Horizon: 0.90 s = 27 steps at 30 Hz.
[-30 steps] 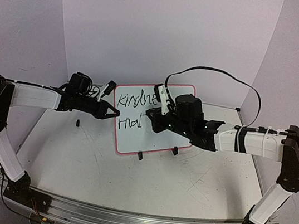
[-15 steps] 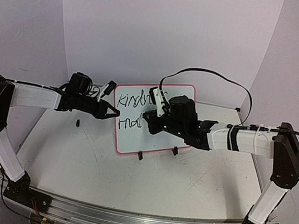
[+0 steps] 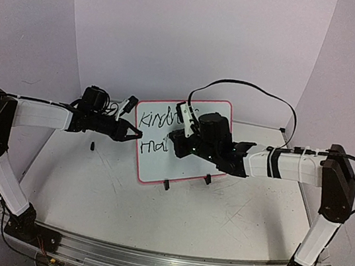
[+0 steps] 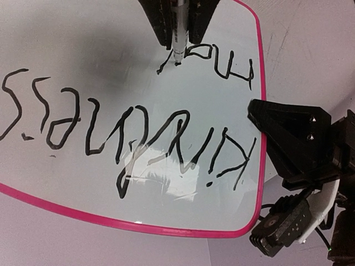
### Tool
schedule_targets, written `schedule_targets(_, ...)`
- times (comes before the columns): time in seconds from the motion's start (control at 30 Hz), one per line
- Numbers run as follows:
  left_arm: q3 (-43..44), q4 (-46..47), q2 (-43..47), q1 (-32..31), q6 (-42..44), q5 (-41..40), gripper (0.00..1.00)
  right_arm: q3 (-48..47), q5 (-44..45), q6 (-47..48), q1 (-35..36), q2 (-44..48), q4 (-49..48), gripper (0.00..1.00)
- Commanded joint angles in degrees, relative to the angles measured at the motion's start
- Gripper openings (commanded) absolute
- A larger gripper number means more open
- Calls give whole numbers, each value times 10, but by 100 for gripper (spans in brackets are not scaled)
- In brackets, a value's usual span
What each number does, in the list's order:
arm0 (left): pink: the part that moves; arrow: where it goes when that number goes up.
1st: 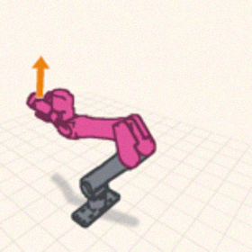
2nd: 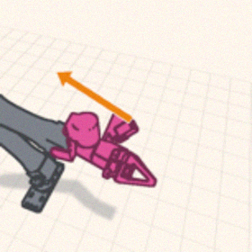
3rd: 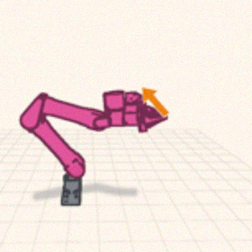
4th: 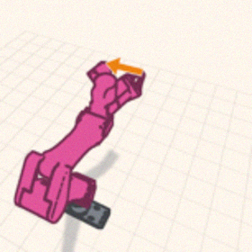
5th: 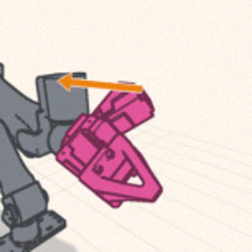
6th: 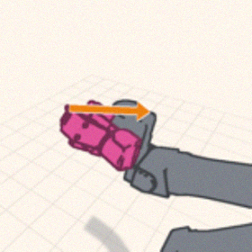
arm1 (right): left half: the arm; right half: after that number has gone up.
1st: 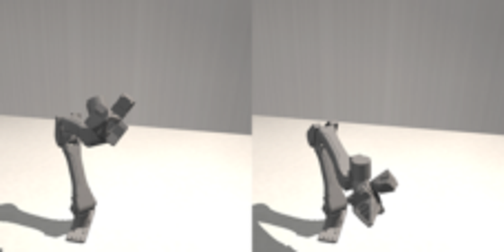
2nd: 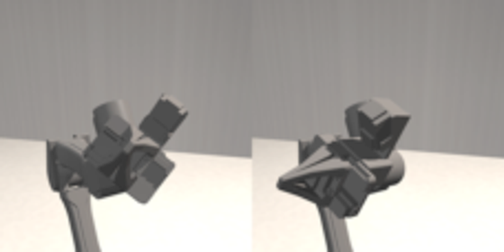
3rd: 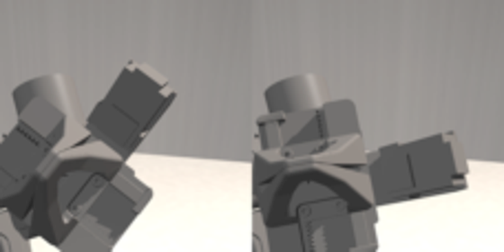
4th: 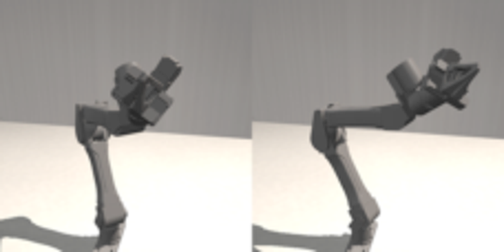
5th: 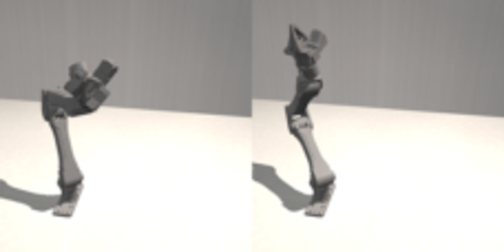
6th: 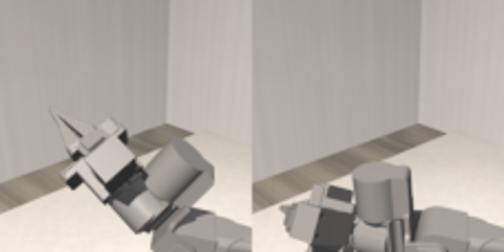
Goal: Write a sentence on the whiteboard
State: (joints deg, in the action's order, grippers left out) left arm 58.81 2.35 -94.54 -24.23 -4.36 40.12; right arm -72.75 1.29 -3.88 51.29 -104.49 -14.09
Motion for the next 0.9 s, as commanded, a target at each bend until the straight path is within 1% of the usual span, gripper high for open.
schedule_targets(0.0,11,-11,4,8,55,-132,0,-19,49,-2,-3,-3,-4,0)
schedule_targets(0.1,11,-11,4,8,55,-132,0,-5,87,-4,-3,12,-2,0)
schedule_targets(0.17,11,-12,4,8,55,-131,0,3,96,-4,-3,21,-2,0)
schedule_targets(0.3,11,-12,4,9,55,-131,0,21,56,-2,-4,53,-14,0)
schedule_targets(0.47,11,-12,5,8,55,-132,0,29,73,-6,-3,83,-3,0)
schedule_targets(0.53,12,-13,4,8,55,-132,0,33,58,-2,-4,90,-3,0)
schedule_targets(0.7,14,-13,3,8,54,-130,0,16,6,-17,-22,63,4,0)
schedule_targets(0.87,12,-13,4,8,54,-131,0,7,9,-10,-25,43,-3,0)
